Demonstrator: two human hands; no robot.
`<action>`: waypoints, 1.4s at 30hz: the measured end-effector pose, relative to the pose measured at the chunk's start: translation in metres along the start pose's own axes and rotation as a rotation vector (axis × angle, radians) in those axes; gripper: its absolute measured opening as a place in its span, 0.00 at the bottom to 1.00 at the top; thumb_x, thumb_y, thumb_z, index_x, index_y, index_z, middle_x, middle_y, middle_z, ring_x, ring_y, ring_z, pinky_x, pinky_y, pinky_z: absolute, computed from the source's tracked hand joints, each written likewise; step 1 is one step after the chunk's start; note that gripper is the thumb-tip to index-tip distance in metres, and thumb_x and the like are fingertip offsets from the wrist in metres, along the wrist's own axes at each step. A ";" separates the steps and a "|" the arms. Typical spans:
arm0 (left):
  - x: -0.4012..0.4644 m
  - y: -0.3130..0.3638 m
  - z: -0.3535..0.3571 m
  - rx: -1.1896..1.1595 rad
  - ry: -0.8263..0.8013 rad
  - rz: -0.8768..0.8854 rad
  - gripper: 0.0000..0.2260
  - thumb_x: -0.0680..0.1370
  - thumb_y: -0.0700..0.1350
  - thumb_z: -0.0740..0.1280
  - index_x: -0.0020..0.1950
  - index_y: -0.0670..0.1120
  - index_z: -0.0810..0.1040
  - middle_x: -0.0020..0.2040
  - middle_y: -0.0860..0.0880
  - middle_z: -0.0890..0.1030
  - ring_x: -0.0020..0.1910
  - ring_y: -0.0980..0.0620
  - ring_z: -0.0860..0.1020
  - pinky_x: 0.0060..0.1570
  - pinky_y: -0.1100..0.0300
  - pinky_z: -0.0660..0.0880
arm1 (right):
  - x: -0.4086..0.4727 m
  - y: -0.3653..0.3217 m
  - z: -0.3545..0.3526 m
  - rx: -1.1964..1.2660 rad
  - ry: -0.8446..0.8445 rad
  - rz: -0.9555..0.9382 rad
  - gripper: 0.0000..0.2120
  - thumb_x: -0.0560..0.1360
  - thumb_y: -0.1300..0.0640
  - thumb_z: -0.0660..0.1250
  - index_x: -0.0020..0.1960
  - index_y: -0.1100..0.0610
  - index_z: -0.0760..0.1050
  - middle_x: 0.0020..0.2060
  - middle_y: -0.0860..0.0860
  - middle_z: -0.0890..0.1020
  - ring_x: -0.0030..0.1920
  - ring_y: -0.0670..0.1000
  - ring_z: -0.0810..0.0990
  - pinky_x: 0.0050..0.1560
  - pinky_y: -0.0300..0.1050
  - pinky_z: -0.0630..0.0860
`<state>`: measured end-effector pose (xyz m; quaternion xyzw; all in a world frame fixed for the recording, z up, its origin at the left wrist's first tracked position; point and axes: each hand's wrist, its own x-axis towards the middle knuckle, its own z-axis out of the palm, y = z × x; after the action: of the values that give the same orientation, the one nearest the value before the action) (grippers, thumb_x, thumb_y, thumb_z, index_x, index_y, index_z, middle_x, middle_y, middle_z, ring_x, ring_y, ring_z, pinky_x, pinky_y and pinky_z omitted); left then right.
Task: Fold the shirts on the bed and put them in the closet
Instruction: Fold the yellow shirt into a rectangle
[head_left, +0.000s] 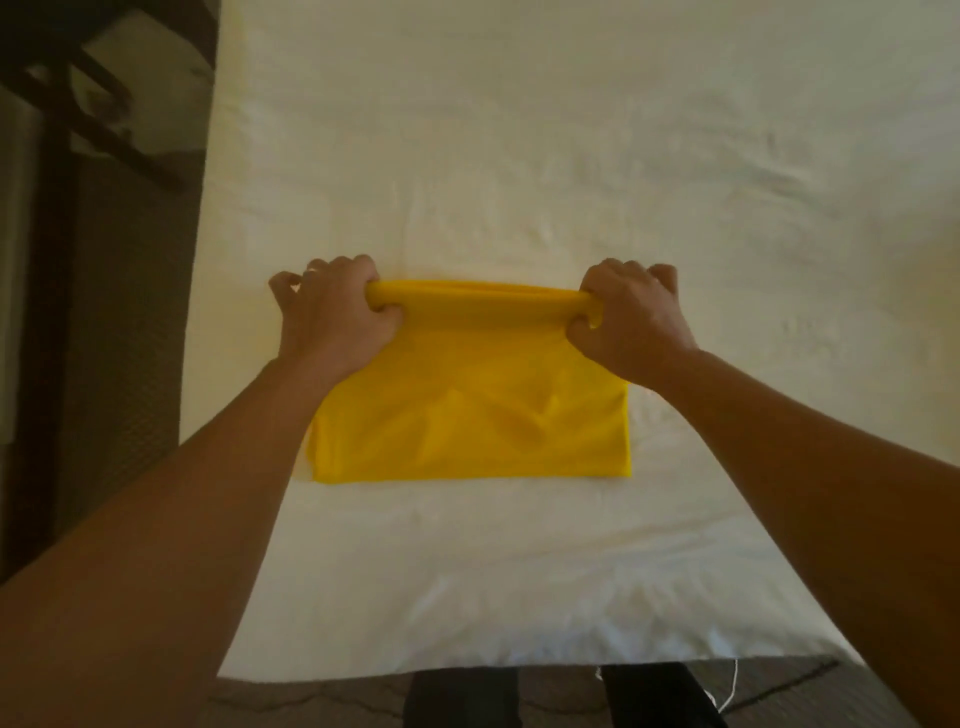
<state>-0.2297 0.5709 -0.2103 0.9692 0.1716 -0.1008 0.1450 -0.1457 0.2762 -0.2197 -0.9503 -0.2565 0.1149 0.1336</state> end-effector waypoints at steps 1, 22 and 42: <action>-0.003 0.002 -0.011 -0.030 0.010 0.025 0.08 0.75 0.53 0.64 0.46 0.50 0.72 0.40 0.50 0.74 0.48 0.42 0.73 0.56 0.45 0.62 | -0.001 -0.002 -0.013 0.046 -0.016 0.001 0.10 0.72 0.50 0.64 0.46 0.56 0.74 0.36 0.47 0.75 0.38 0.52 0.73 0.58 0.52 0.62; -0.149 0.003 0.035 0.139 0.235 0.351 0.09 0.73 0.48 0.64 0.48 0.45 0.75 0.43 0.42 0.77 0.39 0.38 0.77 0.40 0.48 0.68 | -0.106 0.031 0.007 0.029 0.097 -0.305 0.08 0.68 0.62 0.65 0.46 0.57 0.70 0.43 0.58 0.75 0.37 0.62 0.75 0.34 0.54 0.75; -0.139 0.042 0.051 0.064 -0.021 0.141 0.19 0.75 0.63 0.60 0.46 0.49 0.79 0.44 0.47 0.80 0.44 0.40 0.78 0.44 0.50 0.70 | -0.117 0.006 0.047 0.064 0.127 -0.167 0.13 0.75 0.51 0.63 0.49 0.59 0.80 0.46 0.58 0.80 0.44 0.63 0.78 0.41 0.55 0.75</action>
<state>-0.3499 0.4751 -0.2133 0.9819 0.0980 -0.1060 0.1225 -0.2549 0.2194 -0.2480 -0.9263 -0.3219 0.0512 0.1887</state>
